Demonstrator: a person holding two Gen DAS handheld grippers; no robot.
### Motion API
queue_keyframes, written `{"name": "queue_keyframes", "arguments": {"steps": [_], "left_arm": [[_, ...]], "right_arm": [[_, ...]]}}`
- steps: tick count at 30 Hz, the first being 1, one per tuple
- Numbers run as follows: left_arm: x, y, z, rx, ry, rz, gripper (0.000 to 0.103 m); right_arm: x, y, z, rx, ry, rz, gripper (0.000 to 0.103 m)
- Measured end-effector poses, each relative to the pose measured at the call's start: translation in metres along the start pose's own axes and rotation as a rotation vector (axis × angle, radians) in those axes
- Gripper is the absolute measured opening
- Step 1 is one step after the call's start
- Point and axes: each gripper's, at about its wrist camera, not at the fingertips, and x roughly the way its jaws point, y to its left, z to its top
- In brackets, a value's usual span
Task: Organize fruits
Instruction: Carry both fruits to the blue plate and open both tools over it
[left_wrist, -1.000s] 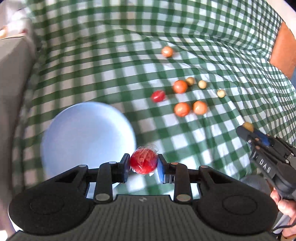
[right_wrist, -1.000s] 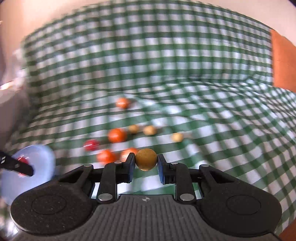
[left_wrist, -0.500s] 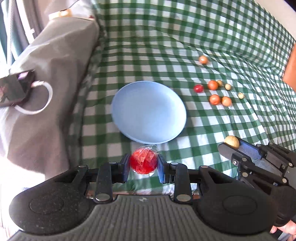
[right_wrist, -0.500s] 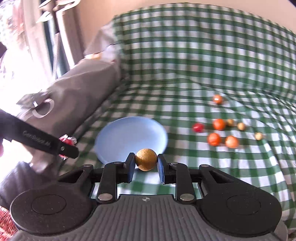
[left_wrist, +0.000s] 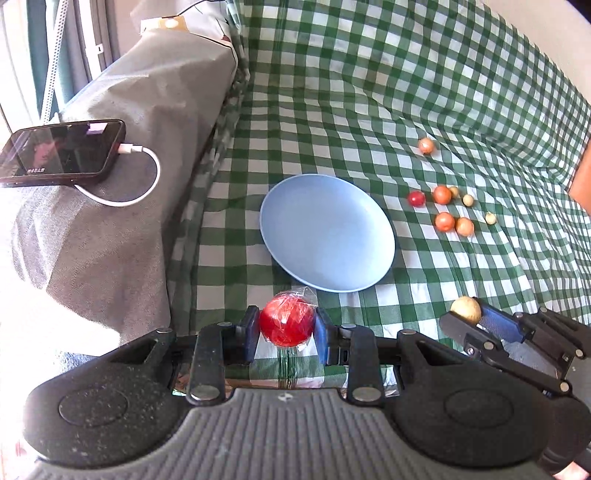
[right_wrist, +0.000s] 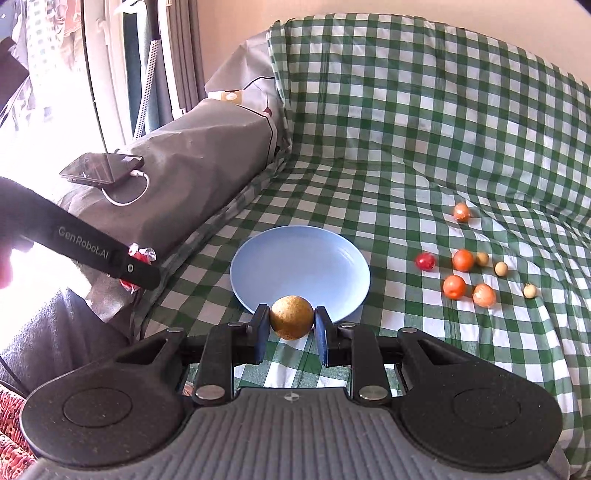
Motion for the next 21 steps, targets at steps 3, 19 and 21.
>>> {"name": "queue_keyframes", "arguments": {"steps": [3, 19, 21], "left_arm": [[0.003, 0.001, 0.001, -0.005, 0.005, -0.002, 0.034], [0.040, -0.009, 0.032, 0.006, 0.022, 0.009, 0.034], [0.050, -0.013, 0.038, 0.014, 0.026, 0.014, 0.034]], "right_arm": [[0.002, 0.001, 0.000, -0.006, 0.007, -0.002, 0.027], [0.034, -0.009, 0.009, 0.021, 0.032, -0.023, 0.027], [0.044, -0.012, 0.011, 0.023, 0.038, -0.025, 0.027]]}}
